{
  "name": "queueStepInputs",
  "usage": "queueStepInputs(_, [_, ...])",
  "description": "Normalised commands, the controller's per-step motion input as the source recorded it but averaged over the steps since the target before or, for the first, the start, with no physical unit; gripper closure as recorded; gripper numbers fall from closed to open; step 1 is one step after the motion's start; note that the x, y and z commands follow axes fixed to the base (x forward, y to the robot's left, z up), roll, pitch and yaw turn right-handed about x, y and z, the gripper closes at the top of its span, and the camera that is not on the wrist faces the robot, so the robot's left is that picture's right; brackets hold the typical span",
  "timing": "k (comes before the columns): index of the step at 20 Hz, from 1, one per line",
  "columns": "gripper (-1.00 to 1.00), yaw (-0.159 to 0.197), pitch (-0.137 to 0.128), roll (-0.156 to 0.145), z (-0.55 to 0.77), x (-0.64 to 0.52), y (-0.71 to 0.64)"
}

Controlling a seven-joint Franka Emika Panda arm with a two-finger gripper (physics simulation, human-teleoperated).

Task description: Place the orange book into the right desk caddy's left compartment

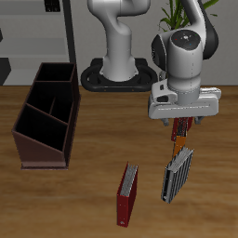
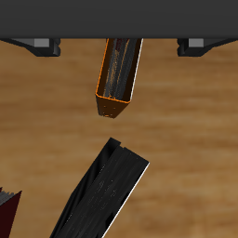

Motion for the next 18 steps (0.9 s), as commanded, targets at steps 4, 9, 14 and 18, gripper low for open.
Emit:
queueStepInputs(4, [-1.00,0.031,-0.028,-0.033,-0.15,0.04,0.04])
queueStepInputs(9, [-1.00,-0.012,-0.049,-0.067,-0.14,-0.01,0.03])
queueStepInputs(14, [-1.00,-0.012,-0.042,-0.017,-0.13,-0.02,0.08])
queueStepInputs(18, [-1.00,-0.020,0.021,-0.012,-0.25,0.01,0.07])
